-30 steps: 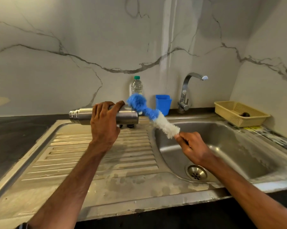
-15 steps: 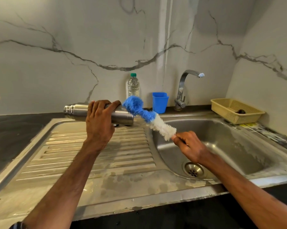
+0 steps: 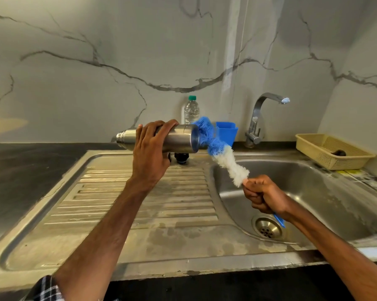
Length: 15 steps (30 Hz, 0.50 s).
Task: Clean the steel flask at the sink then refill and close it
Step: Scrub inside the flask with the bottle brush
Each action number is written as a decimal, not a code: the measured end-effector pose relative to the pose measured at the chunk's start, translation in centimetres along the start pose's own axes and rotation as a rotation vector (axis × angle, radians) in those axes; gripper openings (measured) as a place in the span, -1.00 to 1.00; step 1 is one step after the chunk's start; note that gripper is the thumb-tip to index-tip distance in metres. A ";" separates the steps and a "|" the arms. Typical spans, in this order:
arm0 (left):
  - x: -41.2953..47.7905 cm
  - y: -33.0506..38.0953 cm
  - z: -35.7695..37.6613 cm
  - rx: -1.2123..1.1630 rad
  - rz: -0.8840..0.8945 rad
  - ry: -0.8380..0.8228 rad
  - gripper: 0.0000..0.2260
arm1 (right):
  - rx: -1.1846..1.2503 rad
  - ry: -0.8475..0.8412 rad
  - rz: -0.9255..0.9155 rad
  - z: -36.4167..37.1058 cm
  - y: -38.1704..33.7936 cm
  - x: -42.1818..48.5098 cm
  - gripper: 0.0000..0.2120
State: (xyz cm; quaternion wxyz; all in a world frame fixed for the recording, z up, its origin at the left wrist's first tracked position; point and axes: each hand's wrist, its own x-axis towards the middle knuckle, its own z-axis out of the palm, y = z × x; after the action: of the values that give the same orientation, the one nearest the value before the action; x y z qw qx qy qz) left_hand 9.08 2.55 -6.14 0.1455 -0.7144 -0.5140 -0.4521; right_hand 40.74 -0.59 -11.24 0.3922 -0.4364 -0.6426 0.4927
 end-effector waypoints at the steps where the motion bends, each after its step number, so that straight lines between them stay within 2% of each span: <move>1: 0.0 -0.1 -0.1 -0.020 -0.016 0.016 -0.16 | -0.012 -0.035 0.017 0.0 0.0 0.0 -0.56; 5: 0.5 0.0 -0.4 -0.079 -0.071 0.052 -0.16 | -0.036 -0.131 0.065 0.3 -0.4 -0.3 -0.59; 11: 0.2 0.2 -0.3 -0.047 -0.066 0.038 -0.15 | 0.161 -0.073 0.130 0.1 -1.6 -0.7 -0.63; 15: 0.1 0.3 -0.1 -0.025 -0.063 0.048 -0.15 | 0.202 -0.096 0.158 0.5 -1.7 -0.7 -0.62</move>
State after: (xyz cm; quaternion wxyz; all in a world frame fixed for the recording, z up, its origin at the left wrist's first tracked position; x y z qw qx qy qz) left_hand 9.24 2.39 -5.94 0.1346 -0.6886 -0.5266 -0.4799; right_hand 40.23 -1.59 -9.74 0.3628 -0.4201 -0.5714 0.6044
